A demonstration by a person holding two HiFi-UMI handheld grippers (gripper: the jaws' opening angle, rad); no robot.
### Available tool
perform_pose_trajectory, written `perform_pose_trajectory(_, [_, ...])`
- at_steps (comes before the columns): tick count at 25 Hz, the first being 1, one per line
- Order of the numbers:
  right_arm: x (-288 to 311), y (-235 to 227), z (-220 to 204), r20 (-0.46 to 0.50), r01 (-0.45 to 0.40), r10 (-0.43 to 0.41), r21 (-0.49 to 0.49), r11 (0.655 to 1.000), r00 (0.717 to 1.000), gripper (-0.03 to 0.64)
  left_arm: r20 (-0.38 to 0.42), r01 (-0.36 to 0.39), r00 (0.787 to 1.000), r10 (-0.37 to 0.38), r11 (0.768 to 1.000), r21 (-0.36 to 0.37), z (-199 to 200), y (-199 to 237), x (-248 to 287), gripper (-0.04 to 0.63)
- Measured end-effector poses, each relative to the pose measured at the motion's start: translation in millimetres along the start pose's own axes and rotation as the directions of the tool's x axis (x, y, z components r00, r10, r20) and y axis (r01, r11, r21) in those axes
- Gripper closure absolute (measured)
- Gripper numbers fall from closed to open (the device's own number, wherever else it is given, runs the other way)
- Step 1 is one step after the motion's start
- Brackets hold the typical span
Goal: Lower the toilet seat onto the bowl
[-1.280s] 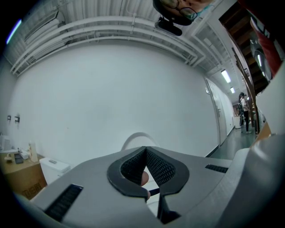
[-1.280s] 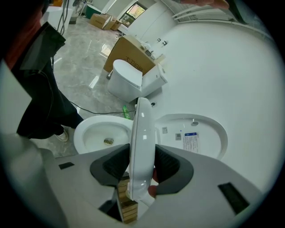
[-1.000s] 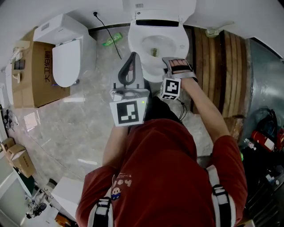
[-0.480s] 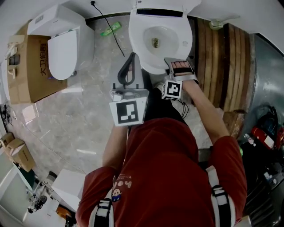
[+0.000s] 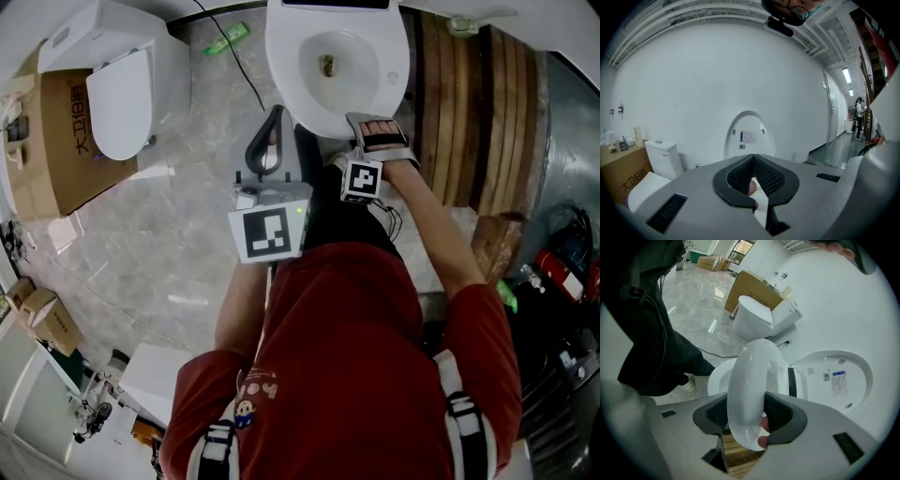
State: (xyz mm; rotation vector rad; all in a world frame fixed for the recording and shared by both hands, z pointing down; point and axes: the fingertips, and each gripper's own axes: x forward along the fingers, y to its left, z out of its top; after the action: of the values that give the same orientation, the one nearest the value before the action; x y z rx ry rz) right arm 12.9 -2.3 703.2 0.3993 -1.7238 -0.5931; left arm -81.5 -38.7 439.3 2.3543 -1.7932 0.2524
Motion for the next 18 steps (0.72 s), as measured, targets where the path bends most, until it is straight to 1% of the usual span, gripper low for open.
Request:
perform_pose_trajectory(7, [17,22,3,-0.02,-0.047,0.047,-0.003,0.999,0.999,0.411,-0.065,0.018,0.998,-0.019,1.0,-0.021,-30,6,12,0.584])
perform_pose_trajectory(13, [35,45,-1,-0.033,-0.098,0.098,-0.016,0.995,0.995,0.396,-0.126,0.032,0.991,-0.036,0.999,-0.037,-58,4,25,0.584])
perform_pose_trajectory(18, [50,66,-1,-0.034,-0.144,0.143,0.002,0.99,0.989,0.387,-0.158,0.035,0.987,-0.04,0.999,-0.037,-78,5,31,0.584])
